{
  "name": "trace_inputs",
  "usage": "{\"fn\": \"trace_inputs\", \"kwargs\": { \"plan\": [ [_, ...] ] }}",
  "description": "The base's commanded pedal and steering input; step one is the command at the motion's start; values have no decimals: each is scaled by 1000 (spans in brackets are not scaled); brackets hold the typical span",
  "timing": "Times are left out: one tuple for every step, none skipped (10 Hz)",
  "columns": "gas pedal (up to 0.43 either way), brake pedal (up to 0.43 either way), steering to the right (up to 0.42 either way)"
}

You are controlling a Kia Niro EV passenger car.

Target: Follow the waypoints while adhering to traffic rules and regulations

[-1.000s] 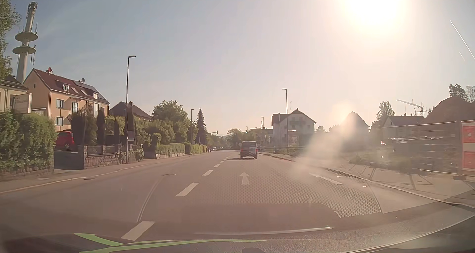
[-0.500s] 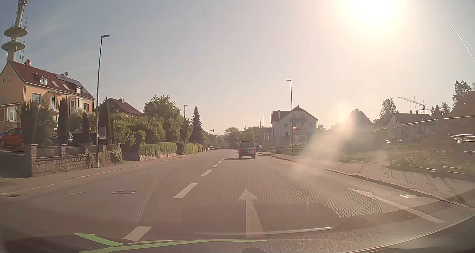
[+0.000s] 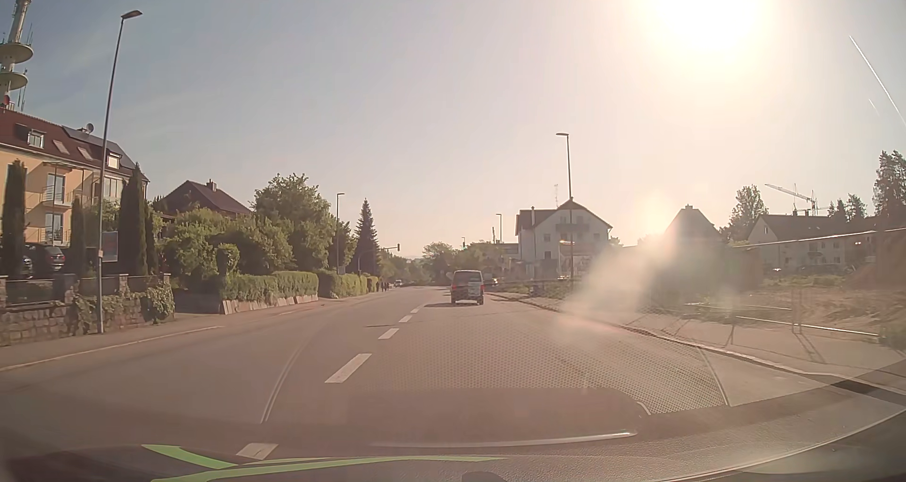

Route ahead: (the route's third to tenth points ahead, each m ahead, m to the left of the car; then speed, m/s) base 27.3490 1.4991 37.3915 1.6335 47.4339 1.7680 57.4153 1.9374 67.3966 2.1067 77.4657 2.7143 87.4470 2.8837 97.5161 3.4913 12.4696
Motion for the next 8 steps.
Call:
{"fn": "trace_inputs", "kwargs": {
  "plan": [
    [39,0,4],
    [39,0,4],
    [28,0,4],
    [28,0,3],
    [28,0,3],
    [28,0,3],
    [28,0,2],
    [28,0,2]
  ]
}}
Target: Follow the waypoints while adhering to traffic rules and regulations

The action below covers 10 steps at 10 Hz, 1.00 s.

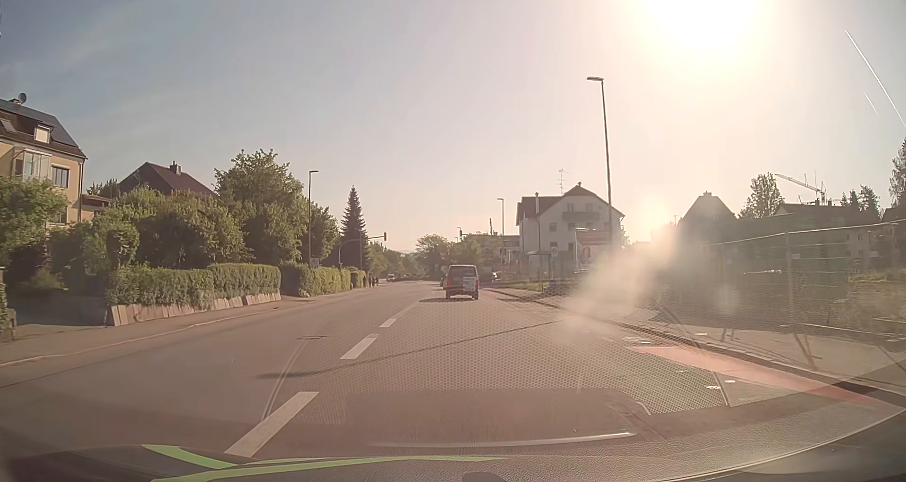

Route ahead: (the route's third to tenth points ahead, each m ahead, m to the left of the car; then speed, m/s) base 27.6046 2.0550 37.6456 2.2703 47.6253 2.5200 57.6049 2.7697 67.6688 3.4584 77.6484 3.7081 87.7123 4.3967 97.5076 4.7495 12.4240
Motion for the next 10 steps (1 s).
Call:
{"fn": "trace_inputs", "kwargs": {
  "plan": [
    [28,0,1],
    [28,0,1],
    [28,0,1],
    [28,0,1],
    [28,0,1],
    [28,0,0],
    [28,0,0],
    [28,0,0],
    [28,0,0],
    [20,0,0]
  ]
}}
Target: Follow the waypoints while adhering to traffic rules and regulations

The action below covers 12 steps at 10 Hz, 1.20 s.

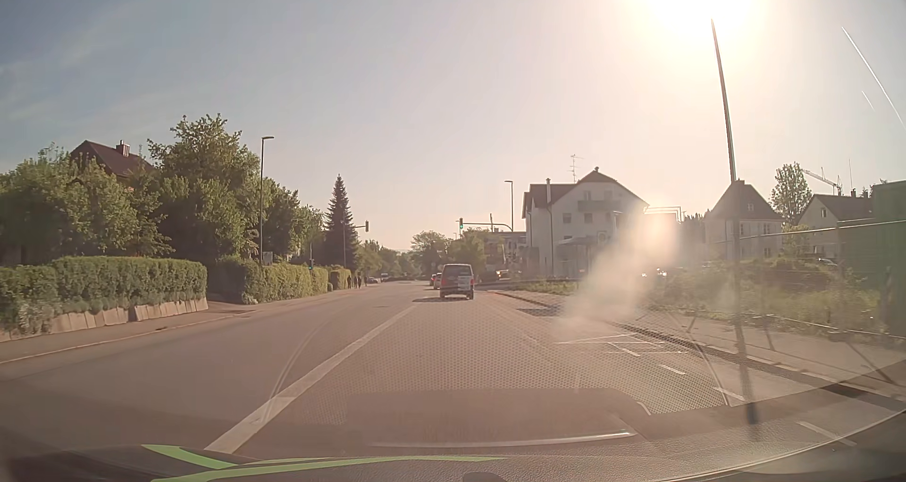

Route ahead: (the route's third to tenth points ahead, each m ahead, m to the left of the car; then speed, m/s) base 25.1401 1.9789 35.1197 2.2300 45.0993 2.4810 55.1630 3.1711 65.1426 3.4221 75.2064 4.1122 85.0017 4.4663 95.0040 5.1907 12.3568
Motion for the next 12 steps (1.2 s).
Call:
{"fn": "trace_inputs", "kwargs": {
  "plan": [
    [0,0,0],
    [0,0,0],
    [0,0,0],
    [0,0,0],
    [0,0,-1],
    [0,0,-1],
    [0,0,-1],
    [0,0,-1],
    [0,0,-1],
    [0,0,-1],
    [0,0,-1],
    [0,0,-1]
  ]
}}
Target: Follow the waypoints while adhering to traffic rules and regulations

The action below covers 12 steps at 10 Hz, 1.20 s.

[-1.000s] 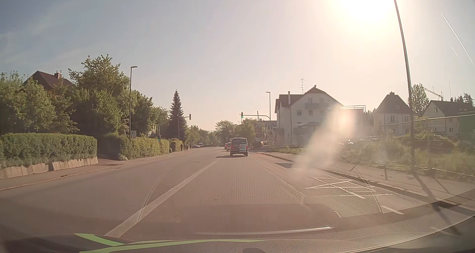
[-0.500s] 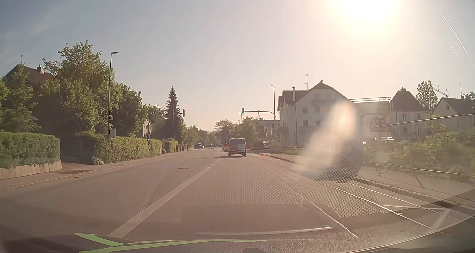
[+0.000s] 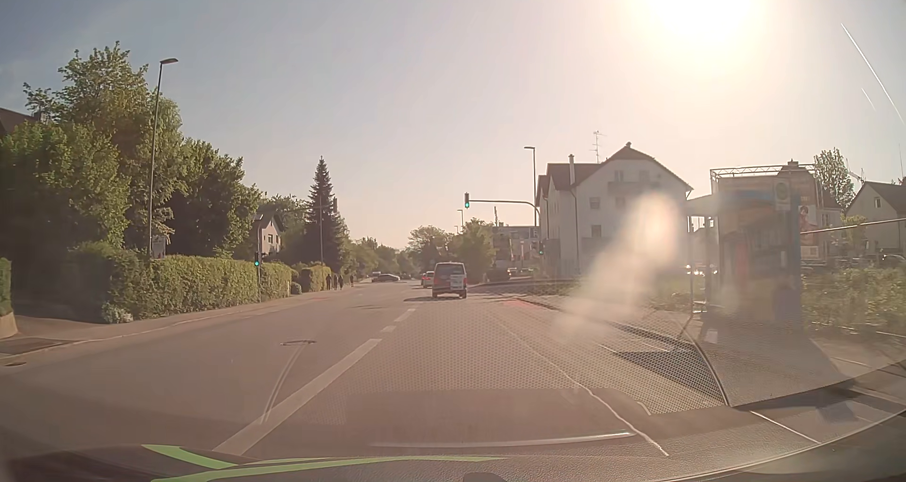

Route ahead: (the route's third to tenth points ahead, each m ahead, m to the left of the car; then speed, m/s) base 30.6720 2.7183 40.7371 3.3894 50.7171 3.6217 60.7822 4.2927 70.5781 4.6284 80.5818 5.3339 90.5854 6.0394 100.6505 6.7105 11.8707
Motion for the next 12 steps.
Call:
{"fn": "trace_inputs", "kwargs": {
  "plan": [
    [0,0,-2],
    [0,0,-1],
    [0,0,-2],
    [0,0,-2],
    [0,0,-1],
    [0,0,-2],
    [0,0,-2],
    [8,0,-1],
    [8,0,-1],
    [20,0,-1],
    [20,0,-1],
    [20,0,-1]
  ]
}}
